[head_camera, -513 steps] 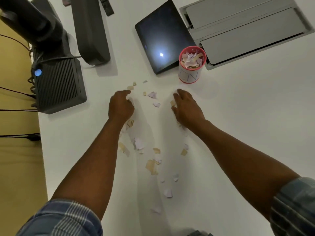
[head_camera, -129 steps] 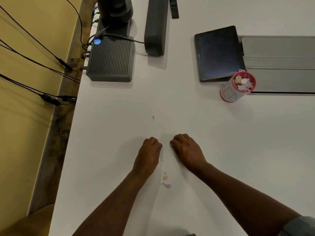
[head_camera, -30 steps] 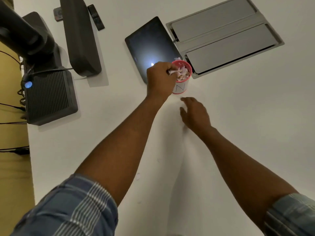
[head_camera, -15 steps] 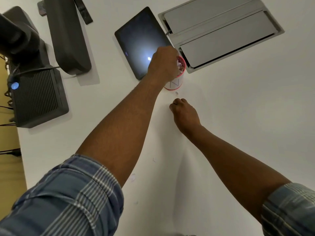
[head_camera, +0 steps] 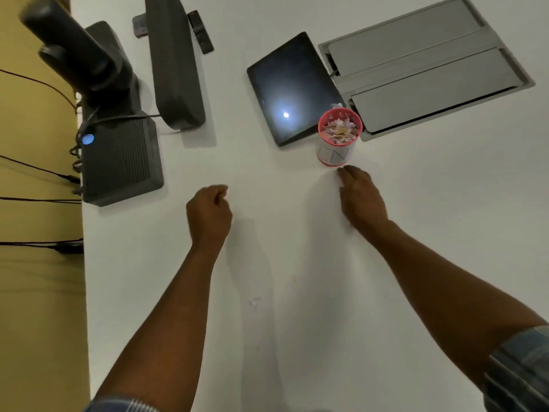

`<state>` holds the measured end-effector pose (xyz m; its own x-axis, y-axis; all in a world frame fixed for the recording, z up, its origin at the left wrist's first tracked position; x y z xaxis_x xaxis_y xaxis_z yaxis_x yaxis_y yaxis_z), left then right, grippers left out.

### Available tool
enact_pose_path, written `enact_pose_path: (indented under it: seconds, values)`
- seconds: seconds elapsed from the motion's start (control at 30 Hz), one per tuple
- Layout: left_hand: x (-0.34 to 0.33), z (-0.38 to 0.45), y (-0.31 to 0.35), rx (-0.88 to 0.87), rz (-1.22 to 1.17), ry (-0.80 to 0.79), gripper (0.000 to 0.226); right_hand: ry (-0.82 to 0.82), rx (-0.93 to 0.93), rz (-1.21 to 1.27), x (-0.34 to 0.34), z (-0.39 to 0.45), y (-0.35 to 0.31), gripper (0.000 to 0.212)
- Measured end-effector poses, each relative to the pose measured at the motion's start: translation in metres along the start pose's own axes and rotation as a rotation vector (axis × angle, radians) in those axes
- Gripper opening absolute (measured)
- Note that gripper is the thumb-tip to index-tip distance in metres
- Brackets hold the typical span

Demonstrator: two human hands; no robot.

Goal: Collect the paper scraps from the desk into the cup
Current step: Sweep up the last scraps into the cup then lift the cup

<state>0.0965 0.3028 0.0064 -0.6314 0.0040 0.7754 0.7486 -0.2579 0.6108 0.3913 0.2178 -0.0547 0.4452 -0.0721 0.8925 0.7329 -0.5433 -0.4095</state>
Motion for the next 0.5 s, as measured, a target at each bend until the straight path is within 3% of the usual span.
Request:
enact_pose_path:
  seconds: [0.13, 0.23, 0.33, 0.5]
  values:
    - [0.02, -0.034, -0.059, 0.176, 0.075, 0.013, 0.031, -0.112, 0.0, -0.068, -0.014, 0.01, -0.002, 0.044]
    - [0.021, -0.047, -0.079, 0.229, 0.108, -0.032, 0.034, -0.097, -0.006, -0.037, -0.021, -0.001, -0.009, 0.036]
    - [0.011, -0.047, -0.078, 0.158, 0.137, -0.132, 0.035, -0.072, 0.163, -0.03, -0.03, -0.034, -0.032, 0.03]
    - [-0.01, -0.062, -0.058, -0.071, 0.175, -0.308, 0.025, -0.221, 0.303, -0.033, -0.056, -0.112, -0.056, 0.032]
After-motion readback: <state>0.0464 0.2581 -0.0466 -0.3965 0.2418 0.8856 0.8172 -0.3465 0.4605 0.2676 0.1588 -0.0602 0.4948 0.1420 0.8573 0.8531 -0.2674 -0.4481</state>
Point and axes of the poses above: each hand's wrist, its own z-axis towards the middle knuckle, its own x-axis out of the back of the hand, y = z × x, the point moved 6 cm from there along z, towards the middle knuckle, and after that the axes turned 13 degrees about -x, right-handed, at the moved point
